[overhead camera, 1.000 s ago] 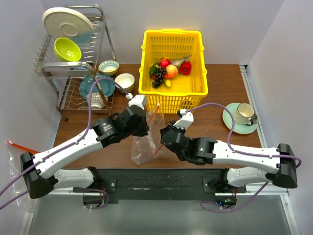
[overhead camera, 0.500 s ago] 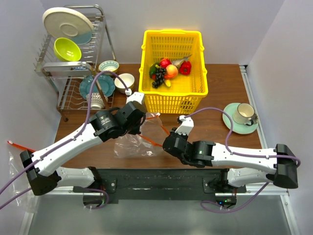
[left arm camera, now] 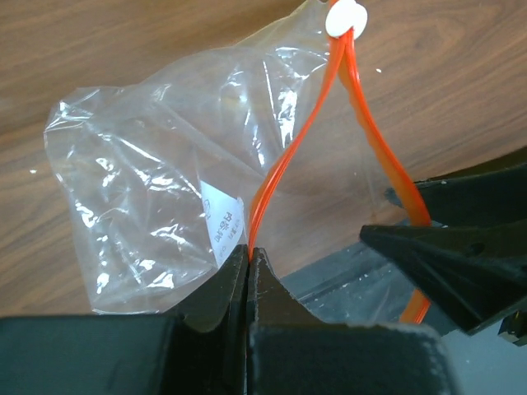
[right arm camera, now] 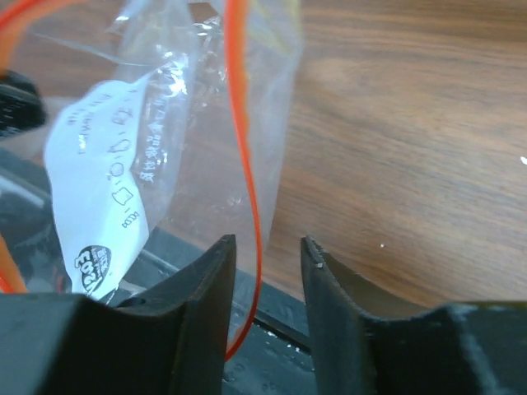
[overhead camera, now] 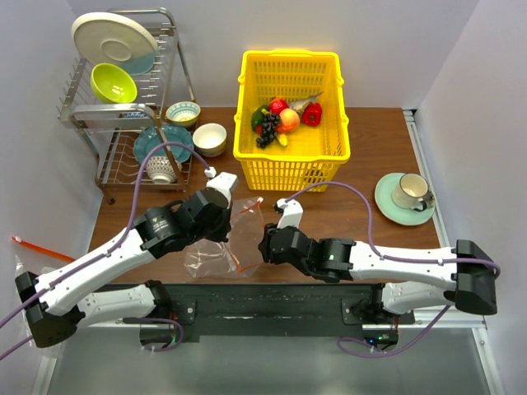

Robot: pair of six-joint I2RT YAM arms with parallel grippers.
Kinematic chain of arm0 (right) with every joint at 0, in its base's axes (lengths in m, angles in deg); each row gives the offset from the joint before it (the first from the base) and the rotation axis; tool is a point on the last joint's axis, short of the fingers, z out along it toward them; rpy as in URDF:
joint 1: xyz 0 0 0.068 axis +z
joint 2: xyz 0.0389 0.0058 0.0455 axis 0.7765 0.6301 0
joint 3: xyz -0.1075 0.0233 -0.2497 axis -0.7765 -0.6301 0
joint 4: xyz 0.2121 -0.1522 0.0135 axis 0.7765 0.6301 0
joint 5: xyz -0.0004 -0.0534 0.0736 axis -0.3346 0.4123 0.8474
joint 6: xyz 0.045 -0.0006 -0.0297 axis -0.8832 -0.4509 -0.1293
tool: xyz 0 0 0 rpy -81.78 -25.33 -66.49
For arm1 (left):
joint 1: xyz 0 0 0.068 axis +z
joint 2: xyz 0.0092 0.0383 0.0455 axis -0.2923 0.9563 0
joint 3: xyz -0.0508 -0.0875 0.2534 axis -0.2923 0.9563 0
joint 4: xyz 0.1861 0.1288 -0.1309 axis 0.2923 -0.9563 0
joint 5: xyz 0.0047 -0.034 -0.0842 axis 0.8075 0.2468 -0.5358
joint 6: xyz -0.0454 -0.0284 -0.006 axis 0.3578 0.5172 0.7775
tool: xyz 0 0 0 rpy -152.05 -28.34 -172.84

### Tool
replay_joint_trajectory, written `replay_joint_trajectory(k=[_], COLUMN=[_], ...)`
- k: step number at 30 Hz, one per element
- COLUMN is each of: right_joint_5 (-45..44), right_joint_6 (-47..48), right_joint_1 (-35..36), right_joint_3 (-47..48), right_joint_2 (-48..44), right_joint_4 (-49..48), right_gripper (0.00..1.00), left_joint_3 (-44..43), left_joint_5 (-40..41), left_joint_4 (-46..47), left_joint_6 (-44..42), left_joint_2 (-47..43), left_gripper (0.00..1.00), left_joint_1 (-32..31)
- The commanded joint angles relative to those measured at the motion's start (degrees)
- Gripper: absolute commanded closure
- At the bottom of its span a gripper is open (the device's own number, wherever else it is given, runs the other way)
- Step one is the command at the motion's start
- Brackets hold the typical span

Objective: Place the food in the zip-top bag and seal the zipper
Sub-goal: Open the zipper of the food storage bag.

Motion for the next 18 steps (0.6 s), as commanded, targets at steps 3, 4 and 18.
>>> replay_joint_trajectory(k=[3,4,18], right_joint_5=[4.7,5.1,3.8], right_joint_6=[4.2,4.7,9.8], right_joint_1=[0.1,0.1,0.1], right_joint_3=[1.6,1.7,4.1], right_joint_2=[3.2,3.5,1.1], right_joint_4=[-2.7,-2.7,0.9], right_gripper=[0.48,0.48,0.41], left_joint_3=[5.4,5.4,-0.1], left_joint_5=[-4.4,-4.5,2.2], left_joint_4=[7.8,7.8,5.4], left_joint_6=[0.5,0.0,-7.5], left_joint_2=[-3.0,-2.9,-1.4], left_gripper=[1.00,1.00,1.00], left_joint_1=[-0.1,-0.1,-0.1])
